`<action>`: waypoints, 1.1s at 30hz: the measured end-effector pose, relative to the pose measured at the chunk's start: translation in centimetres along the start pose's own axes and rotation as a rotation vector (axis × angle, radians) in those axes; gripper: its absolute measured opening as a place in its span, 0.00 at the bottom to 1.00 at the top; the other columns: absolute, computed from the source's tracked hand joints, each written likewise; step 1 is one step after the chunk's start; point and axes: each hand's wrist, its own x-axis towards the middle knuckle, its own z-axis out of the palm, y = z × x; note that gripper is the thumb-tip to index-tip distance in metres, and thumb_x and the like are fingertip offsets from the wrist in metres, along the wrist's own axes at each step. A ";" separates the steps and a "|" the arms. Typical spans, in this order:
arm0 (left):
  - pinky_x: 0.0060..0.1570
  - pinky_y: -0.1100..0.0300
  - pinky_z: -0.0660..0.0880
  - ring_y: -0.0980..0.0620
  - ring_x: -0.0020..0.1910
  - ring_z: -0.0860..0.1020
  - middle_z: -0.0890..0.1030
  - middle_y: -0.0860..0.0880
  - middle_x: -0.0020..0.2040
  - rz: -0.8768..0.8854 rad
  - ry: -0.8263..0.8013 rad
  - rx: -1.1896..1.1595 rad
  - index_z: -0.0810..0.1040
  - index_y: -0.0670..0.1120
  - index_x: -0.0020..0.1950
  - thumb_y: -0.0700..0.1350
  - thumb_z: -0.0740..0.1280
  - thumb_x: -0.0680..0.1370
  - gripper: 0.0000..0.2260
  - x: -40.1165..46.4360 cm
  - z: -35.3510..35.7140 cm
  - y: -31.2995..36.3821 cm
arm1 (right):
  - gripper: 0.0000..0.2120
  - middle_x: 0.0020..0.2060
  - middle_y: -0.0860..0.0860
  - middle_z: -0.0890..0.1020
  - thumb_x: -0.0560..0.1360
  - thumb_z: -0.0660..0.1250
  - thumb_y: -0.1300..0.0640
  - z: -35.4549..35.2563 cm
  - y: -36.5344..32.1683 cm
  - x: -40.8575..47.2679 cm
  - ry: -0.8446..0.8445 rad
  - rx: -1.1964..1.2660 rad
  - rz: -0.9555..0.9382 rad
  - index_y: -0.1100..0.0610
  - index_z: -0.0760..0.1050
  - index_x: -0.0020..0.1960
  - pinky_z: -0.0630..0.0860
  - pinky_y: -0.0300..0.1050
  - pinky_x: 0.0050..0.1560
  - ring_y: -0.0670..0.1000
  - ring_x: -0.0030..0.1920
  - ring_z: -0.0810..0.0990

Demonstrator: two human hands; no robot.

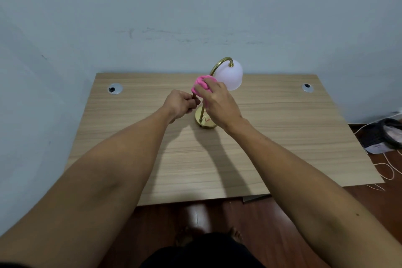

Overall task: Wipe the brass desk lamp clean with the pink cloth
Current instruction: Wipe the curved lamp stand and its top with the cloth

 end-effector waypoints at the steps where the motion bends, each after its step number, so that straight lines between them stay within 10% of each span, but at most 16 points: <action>1: 0.52 0.53 0.77 0.46 0.47 0.78 0.82 0.42 0.44 0.001 0.007 0.003 0.85 0.36 0.49 0.35 0.71 0.79 0.04 0.0 0.0 0.0 | 0.20 0.64 0.58 0.78 0.74 0.62 0.72 -0.1 -0.2 0.2 0.003 0.030 0.038 0.61 0.79 0.63 0.73 0.51 0.58 0.62 0.68 0.74; 10: 0.52 0.54 0.79 0.48 0.47 0.79 0.83 0.44 0.41 -0.011 0.006 0.007 0.85 0.37 0.51 0.35 0.71 0.79 0.04 -0.2 0.3 -0.1 | 0.16 0.59 0.56 0.83 0.73 0.66 0.71 -1.1 0.5 -1.0 0.061 0.081 -0.029 0.62 0.82 0.58 0.79 0.54 0.43 0.61 0.53 0.81; 16: 0.59 0.49 0.81 0.48 0.46 0.79 0.82 0.41 0.46 0.025 0.006 0.000 0.86 0.39 0.52 0.39 0.74 0.78 0.06 -0.4 0.1 -0.3 | 0.14 0.50 0.62 0.83 0.72 0.64 0.76 -0.7 2.2 -3.7 0.326 0.271 0.369 0.66 0.83 0.52 0.78 0.58 0.51 0.64 0.51 0.80; 26: 0.48 0.54 0.75 0.45 0.46 0.74 0.79 0.39 0.44 0.027 -0.036 -0.008 0.83 0.39 0.44 0.36 0.70 0.80 0.06 -0.8 0.2 0.3 | 0.21 0.64 0.62 0.79 0.69 0.66 0.74 0.6 -0.6 0.1 0.107 0.125 0.003 0.66 0.80 0.62 0.75 0.53 0.62 0.65 0.64 0.76; 33: 0.54 0.52 0.79 0.48 0.48 0.78 0.83 0.41 0.46 0.018 -0.037 0.052 0.86 0.39 0.51 0.37 0.73 0.78 0.04 -0.1 -0.2 -0.1 | 0.14 0.55 0.58 0.84 0.71 0.68 0.75 0.9 1.7 -1.0 0.178 0.196 -0.025 0.64 0.84 0.53 0.77 0.55 0.47 0.64 0.50 0.79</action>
